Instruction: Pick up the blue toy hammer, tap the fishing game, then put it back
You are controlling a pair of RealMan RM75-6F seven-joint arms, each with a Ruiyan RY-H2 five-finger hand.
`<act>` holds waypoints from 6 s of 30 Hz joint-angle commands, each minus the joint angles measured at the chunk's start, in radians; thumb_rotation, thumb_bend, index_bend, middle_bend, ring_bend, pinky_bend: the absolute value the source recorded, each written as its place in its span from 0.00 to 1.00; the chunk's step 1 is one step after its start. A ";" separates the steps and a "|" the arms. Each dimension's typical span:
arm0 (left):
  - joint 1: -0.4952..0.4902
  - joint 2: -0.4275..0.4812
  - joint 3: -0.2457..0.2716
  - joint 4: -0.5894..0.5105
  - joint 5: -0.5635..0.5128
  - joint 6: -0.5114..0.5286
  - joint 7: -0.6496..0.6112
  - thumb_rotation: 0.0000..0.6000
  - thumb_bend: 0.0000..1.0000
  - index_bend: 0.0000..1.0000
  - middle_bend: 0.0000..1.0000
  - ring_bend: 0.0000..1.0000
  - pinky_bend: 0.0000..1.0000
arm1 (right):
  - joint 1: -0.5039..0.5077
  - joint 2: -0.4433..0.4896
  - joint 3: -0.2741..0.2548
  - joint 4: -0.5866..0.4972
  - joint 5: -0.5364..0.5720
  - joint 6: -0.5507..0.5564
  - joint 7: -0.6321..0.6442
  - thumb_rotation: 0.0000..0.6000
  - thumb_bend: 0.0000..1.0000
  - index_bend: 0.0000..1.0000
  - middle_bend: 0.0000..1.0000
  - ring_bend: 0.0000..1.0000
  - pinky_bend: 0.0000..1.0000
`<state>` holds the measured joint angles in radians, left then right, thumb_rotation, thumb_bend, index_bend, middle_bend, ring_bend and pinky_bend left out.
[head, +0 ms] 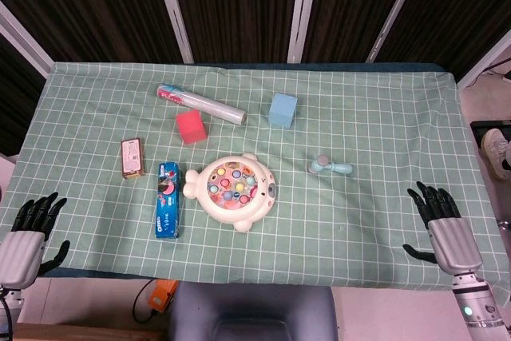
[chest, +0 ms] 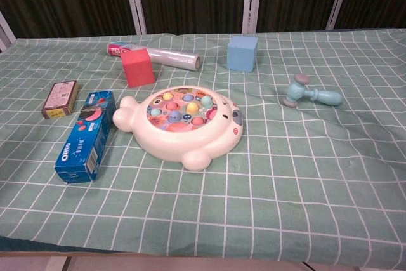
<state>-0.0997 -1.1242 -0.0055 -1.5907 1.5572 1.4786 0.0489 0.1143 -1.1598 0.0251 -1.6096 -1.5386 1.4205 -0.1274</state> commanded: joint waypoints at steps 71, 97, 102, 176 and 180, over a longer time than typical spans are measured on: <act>-0.005 0.016 0.009 0.003 0.001 -0.014 -0.042 1.00 0.39 0.00 0.00 0.00 0.05 | 0.620 -0.579 0.249 0.679 0.530 -0.570 -0.178 1.00 0.51 0.61 0.31 0.12 0.15; -0.004 0.020 0.008 0.001 -0.001 -0.014 -0.046 1.00 0.39 0.00 0.00 0.00 0.05 | 0.633 -0.614 0.249 0.719 0.532 -0.579 -0.178 1.00 0.55 0.64 0.32 0.13 0.18; -0.003 0.020 0.009 0.001 0.000 -0.013 -0.047 1.00 0.39 0.00 0.00 0.00 0.05 | 0.634 -0.619 0.250 0.727 0.535 -0.581 -0.181 1.00 0.55 0.65 0.33 0.14 0.19; -0.003 0.027 0.010 0.000 0.006 -0.012 -0.064 1.00 0.39 0.00 0.00 0.00 0.05 | 0.644 -0.372 0.254 0.083 0.348 -0.420 -0.335 1.00 0.63 1.00 0.71 0.81 0.87; 0.000 0.032 0.010 0.001 0.010 -0.004 -0.077 1.00 0.39 0.00 0.00 0.00 0.05 | 0.710 -0.369 0.280 -0.065 0.474 -0.443 -0.529 1.00 0.63 1.00 0.71 0.81 0.87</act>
<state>-0.1009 -1.0930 0.0048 -1.5899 1.5661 1.4735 -0.0271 0.7628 -1.5852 0.2840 -1.5204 -1.1719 1.0023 -0.4663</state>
